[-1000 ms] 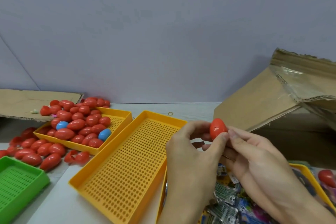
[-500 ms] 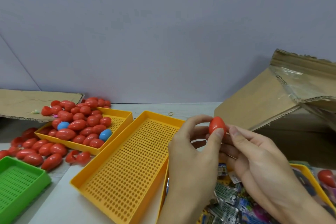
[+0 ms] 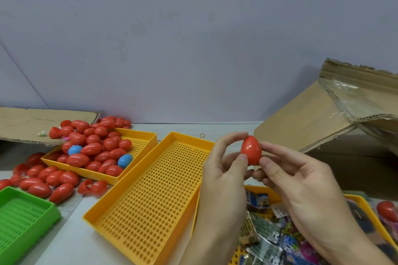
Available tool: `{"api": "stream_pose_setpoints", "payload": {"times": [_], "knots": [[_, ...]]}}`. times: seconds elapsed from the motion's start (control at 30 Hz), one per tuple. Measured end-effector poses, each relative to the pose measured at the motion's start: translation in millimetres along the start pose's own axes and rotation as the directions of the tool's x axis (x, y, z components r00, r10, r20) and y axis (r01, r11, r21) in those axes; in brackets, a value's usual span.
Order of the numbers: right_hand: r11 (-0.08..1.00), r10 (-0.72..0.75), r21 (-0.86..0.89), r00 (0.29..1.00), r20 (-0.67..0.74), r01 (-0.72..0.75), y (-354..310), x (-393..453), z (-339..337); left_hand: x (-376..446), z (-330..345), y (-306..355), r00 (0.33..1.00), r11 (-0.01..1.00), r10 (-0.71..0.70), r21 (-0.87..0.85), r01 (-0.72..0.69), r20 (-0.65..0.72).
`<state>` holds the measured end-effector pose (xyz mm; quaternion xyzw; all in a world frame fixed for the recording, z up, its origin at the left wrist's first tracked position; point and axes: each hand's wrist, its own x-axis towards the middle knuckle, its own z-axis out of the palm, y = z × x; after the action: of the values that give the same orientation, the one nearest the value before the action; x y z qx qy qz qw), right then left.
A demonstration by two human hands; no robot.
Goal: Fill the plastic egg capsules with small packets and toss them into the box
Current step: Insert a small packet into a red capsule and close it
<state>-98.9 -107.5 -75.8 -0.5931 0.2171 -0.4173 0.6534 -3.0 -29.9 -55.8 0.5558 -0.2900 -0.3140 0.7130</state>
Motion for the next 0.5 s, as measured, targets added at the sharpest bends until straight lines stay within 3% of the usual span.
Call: {"api": "stream_pose_setpoints", "payload": {"times": [0.27,0.5], "knots": [[0.996,-0.078,-0.054,0.997,-0.013,0.077,-0.2,-0.8,0.9,-0.6,2.7,0.1,1.000,0.997,0.009,-0.070,-0.009,-0.006],[0.998,-0.063,-0.014,0.996,-0.058,0.062,2.4,1.4,2.3,0.9,2.5,8.4,0.988,0.921,-0.149,-0.368,0.129,-0.028]]}}
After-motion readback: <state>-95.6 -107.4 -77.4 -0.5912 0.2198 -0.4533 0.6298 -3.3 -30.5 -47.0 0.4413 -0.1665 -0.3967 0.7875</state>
